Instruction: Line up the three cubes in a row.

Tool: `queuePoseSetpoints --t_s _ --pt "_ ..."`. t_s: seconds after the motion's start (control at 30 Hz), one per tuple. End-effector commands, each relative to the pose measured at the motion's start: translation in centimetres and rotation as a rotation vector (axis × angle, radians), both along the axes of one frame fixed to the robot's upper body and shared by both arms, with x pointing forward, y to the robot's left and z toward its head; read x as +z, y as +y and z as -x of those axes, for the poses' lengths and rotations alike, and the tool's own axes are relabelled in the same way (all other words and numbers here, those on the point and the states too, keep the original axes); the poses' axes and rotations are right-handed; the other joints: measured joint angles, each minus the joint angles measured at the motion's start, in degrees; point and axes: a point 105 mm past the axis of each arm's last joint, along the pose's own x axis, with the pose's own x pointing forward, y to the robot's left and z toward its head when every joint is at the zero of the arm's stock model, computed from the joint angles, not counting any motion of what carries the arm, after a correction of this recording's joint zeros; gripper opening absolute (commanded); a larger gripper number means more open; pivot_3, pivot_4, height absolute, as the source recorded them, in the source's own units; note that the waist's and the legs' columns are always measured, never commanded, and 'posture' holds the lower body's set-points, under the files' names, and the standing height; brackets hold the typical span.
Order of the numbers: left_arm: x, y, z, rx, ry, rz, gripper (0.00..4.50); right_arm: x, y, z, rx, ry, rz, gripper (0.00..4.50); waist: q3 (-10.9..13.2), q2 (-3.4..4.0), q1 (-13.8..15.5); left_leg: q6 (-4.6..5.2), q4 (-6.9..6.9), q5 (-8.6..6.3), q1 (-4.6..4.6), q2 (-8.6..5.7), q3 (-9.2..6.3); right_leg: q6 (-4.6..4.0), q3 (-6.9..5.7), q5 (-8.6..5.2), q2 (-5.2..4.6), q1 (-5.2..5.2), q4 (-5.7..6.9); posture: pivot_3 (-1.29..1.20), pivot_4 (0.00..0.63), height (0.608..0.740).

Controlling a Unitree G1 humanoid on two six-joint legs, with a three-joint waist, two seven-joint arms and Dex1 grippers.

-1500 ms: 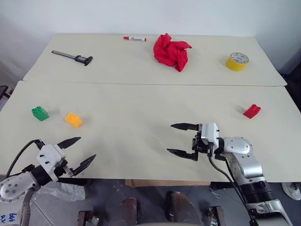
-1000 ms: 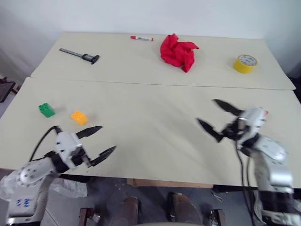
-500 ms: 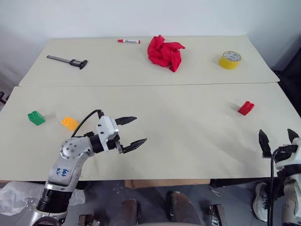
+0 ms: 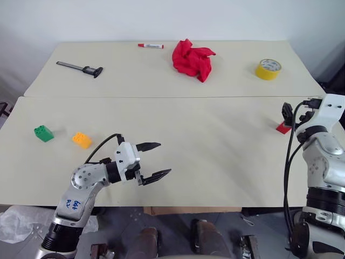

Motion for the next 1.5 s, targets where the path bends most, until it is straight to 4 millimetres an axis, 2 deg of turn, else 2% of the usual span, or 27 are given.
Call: queuePoseSetpoints --t_s 0.03,0.1,0.3,0.43,0.57,0.7,0.77,0.87,0.9,0.93,0.97,1.03,1.07,1.1,1.17,1.27,1.4,1.5 --pt "1.2 -0.2 0.4 -0.011 -0.062 -0.001 4.48 -0.2 -0.9 -0.5 -0.106 -0.013 0.04 4.5 0.0 0.03 0.0 0.03 0.1 -0.01 -0.27 -0.04 0.0 0.02 -0.01 0.01 0.0 -0.22 0.06 0.0 0.15 0.74" --pt "1.3 -0.1 0.3 -0.007 -0.066 -0.004 4.48 -0.9 -0.6 -1.0 -0.115 0.002 0.037 4.5 0.0 0.03 -0.1 0.09 0.32 0.0 -0.81 -0.19 0.08 0.08 0.03 0.05 -0.04 -0.81 0.46 0.0 0.15 0.74" --pt "1.4 0.2 0.4 -0.003 -0.074 -0.017 4.48 -2.2 0.3 -1.4 -0.142 0.023 0.023 4.5 0.0 0.03 -0.2 0.1 0.32 -0.01 -0.79 -0.16 0.17 0.1 0.01 0.06 0.02 -0.81 0.46 0.0 0.15 0.74" --pt "1.4 0.3 0.4 -0.001 -0.073 -0.022 4.48 -2.5 0.5 -0.7 -0.192 0.0 0.009 4.5 0.0 0.04 -0.3 0.1 0.32 -0.01 -0.76 -0.12 0.19 0.09 0.07 0.06 0.05 -0.82 0.5 0.0 0.15 0.74" --pt "1.3 0.2 0.5 -0.008 -0.069 -0.023 4.5 -2.8 1.0 -0.6 -0.197 -0.015 -0.046 3.61 0.0 0.04 -0.3 0.1 0.33 -0.01 -0.76 -0.13 0.2 0.09 0.09 0.06 0.05 -0.82 0.51 0.0 0.15 0.74" --pt "1.4 0.1 0.3 -0.01 -0.073 -0.024 4.5 -2.4 1.6 -1.0 -0.178 -0.037 -0.065 2.25 0.0 0.04 -0.3 0.1 0.33 -0.01 -0.76 -0.13 0.21 0.09 0.08 0.06 0.07 -0.82 0.52 0.0 0.15 0.74" --pt "1.6 0.5 0.0 0.005 -0.083 -0.028 4.5 -1.6 2.6 -1.6 -0.115 -0.066 -0.067 1.53 0.0 0.04 -0.3 0.1 0.33 -0.01 -0.76 -0.13 0.21 0.09 0.09 0.06 0.07 -0.82 0.52 0.0 0.15 0.74" --pt "1.9 1.5 -0.3 0.043 -0.097 -0.033 4.5 0.1 5.1 -2.7 0.069 -0.113 -0.053 1.49 0.0 0.04 -0.7 0.1 0.32 -0.01 -0.74 -0.1 0.25 0.09 0.08 0.06 0.11 -0.85 0.54 0.0 0.15 0.74" --pt "2.0 1.9 -0.3 0.061 -0.098 -0.026 4.5 0.8 6.7 -3.2 0.19 -0.13 -0.056 1.49 0.0 0.04 -1.1 0.1 0.31 -0.01 -0.73 -0.09 0.28 0.09 0.08 0.06 0.12 -0.85 0.55 0.0 0.15 0.74" --pt "2.2 2.7 -0.2 0.08 -0.096 -0.013 4.5 1.8 10.0 -3.4 0.428 -0.134 -0.045 1.49 0.0 0.04 -1.4 0.1 0.31 -0.01 -0.73 -0.08 0.3 0.09 0.06 0.06 0.13 -0.86 0.55 0.0 0.15 0.74" --pt "2.3 3.4 -0.1 0.099 -0.092 -0.005 4.5 2.6 13.5 -2.7 0.681 -0.136 -0.015 1.49 0.0 0.04 -1.6 0.11 0.3 -0.01 -0.73 -0.05 0.3 0.09 0.06 0.06 0.13 -0.85 0.55 0.0 0.15 0.74" --pt "2.3 4.7 0.4 0.131 -0.084 -0.008 4.5 3.7 19.4 0.8 1.163 -0.143 0.114 1.49 0.0 0.13 -1.9 0.14 0.27 -0.05 -0.72 0.01 0.37 0.1 0.05 0.06 0.14 -0.89 0.53 0.0 0.15 0.74" --pt "2.1 5.3 0.6 0.149 -0.076 -0.016 4.5 3.3 21.1 2.6 1.345 -0.112 0.196 1.49 0.0 0.13 -1.9 0.15 0.23 -0.08 -0.7 0.09 0.46 0.09 0.03 0.06 0.14 -0.93 0.52 0.0 0.15 0.74" --pt "1.8 6.1 0.9 0.174 -0.062 -0.024 4.5 2.0 22.3 4.1 1.501 -0.038 0.304 1.49 0.0 0.13 -1.8 0.15 0.24 -0.12 -0.7 0.18 0.46 0.09 0.02 0.05 0.13 -0.93 0.49 0.0 0.15 0.74" --pt "1.2 7.5 1.4 0.228 -0.035 -0.029 4.5 -0.5 23.4 5.6 1.688 0.085 0.447 1.49 0.0 0.09 -1.5 0.08 0.31 -0.23 -0.68 0.28 0.42 0.07 -0.01 0.04 0.17 -0.85 0.42 0.0 0.15 0.74" --pt "0.1 8.6 2.1 0.281 -0.008 -0.04 4.5 -1.7 24.9 6.1 1.81 0.097 0.44 1.49 0.0 -0.02 -1.2 0.16 0.4 -0.32 -0.54 0.23 0.39 0.07 -0.02 0.05 0.06 -0.58 0.05 0.0 0.15 0.74" --pt "-0.2 8.8 2.9 0.341 -0.005 -0.014 4.5 -3.0 26.8 5.8 1.873 0.097 0.473 1.49 0.0 -0.02 -0.7 0.15 0.46 -0.34 -0.55 0.18 0.38 0.04 0.04 0.08 -0.02 -0.61 0.04 0.0 0.15 0.74" --pt "-0.1 9.0 3.3 0.365 -0.007 -0.012 4.5 -3.5 27.0 5.5 1.87 0.097 0.474 1.49 0.0 -0.02 -0.4 0.11 0.44 -0.36 -0.57 0.22 0.37 0.04 0.02 0.08 0.0 -0.63 0.01 0.0 0.15 0.74"
